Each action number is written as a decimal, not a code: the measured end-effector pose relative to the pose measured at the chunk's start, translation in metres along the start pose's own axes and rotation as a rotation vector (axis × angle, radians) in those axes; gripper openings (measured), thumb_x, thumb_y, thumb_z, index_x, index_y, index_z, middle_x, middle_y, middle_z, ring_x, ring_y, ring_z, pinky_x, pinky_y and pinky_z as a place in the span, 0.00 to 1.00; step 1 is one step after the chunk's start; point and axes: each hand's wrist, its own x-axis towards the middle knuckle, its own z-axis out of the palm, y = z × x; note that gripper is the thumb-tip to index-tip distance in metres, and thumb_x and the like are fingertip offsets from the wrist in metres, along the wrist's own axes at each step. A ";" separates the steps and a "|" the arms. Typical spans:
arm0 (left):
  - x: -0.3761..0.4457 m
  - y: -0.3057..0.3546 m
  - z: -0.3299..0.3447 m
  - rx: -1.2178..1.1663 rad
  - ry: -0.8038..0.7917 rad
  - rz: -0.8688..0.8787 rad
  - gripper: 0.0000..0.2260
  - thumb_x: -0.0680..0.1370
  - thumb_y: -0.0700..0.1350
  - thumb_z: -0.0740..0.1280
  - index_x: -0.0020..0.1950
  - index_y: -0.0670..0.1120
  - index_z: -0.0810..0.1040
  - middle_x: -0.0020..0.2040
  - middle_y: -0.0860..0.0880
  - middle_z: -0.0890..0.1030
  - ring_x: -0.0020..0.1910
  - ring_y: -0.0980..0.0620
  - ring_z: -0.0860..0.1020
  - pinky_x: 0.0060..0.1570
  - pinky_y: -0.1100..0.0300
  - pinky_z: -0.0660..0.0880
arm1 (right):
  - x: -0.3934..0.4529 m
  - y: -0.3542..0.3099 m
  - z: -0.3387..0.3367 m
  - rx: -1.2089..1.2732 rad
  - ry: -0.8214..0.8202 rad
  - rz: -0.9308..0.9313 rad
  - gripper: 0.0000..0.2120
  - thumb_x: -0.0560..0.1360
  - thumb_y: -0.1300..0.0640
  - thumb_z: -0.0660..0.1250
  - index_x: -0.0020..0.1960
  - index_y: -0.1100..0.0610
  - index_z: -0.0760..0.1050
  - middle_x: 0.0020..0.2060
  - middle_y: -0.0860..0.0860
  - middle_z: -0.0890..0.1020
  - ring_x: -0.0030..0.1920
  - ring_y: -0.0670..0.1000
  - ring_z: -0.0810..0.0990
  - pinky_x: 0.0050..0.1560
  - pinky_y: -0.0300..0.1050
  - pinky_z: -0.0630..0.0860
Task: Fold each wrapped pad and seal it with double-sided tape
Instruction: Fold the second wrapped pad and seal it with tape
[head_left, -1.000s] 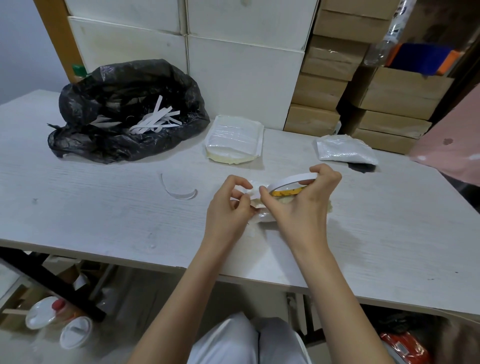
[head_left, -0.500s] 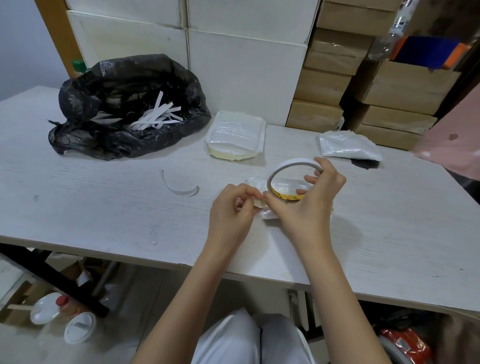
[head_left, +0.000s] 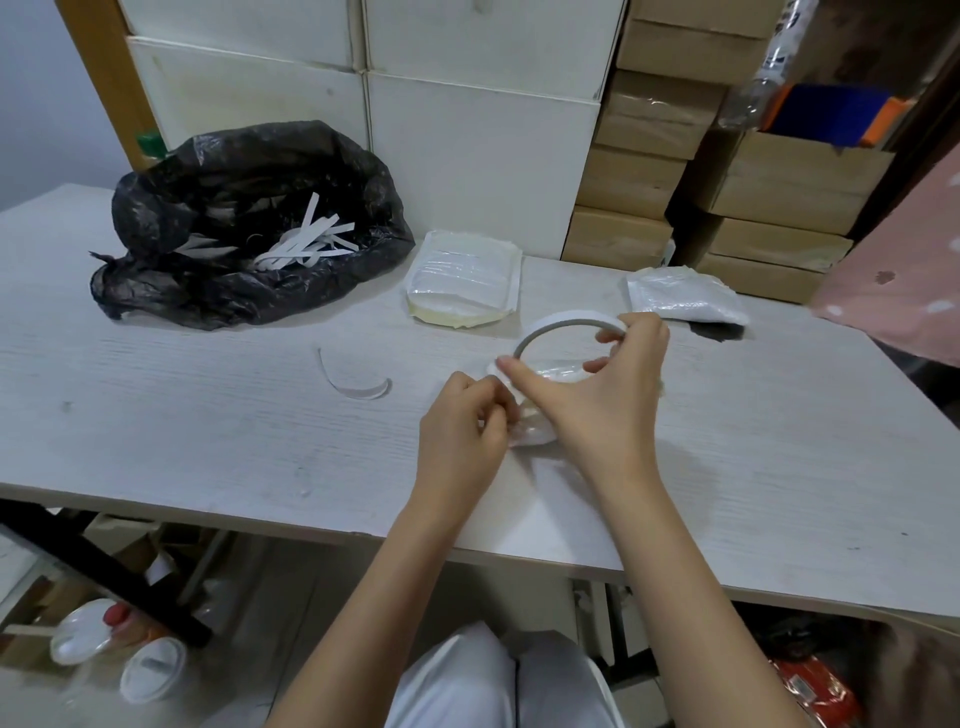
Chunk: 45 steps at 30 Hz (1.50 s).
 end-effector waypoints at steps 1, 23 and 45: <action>0.000 -0.001 0.000 -0.011 0.000 0.001 0.18 0.73 0.34 0.60 0.32 0.57 0.68 0.37 0.50 0.72 0.35 0.51 0.75 0.38 0.55 0.74 | 0.003 0.000 -0.003 0.069 0.005 0.051 0.34 0.56 0.46 0.81 0.50 0.53 0.62 0.49 0.49 0.66 0.46 0.48 0.71 0.44 0.38 0.72; -0.001 -0.001 -0.002 -0.154 0.003 -0.010 0.20 0.75 0.32 0.60 0.44 0.57 0.83 0.40 0.45 0.74 0.41 0.48 0.78 0.48 0.48 0.79 | 0.016 0.029 -0.040 0.060 0.090 -0.081 0.32 0.60 0.58 0.79 0.50 0.55 0.58 0.52 0.49 0.62 0.50 0.52 0.71 0.50 0.39 0.74; 0.000 0.000 -0.003 -0.202 -0.023 -0.053 0.16 0.70 0.43 0.57 0.41 0.61 0.81 0.43 0.41 0.76 0.43 0.45 0.80 0.49 0.46 0.78 | 0.017 0.054 -0.047 -0.578 0.046 -0.395 0.23 0.57 0.56 0.76 0.45 0.61 0.69 0.41 0.59 0.71 0.40 0.58 0.69 0.34 0.48 0.66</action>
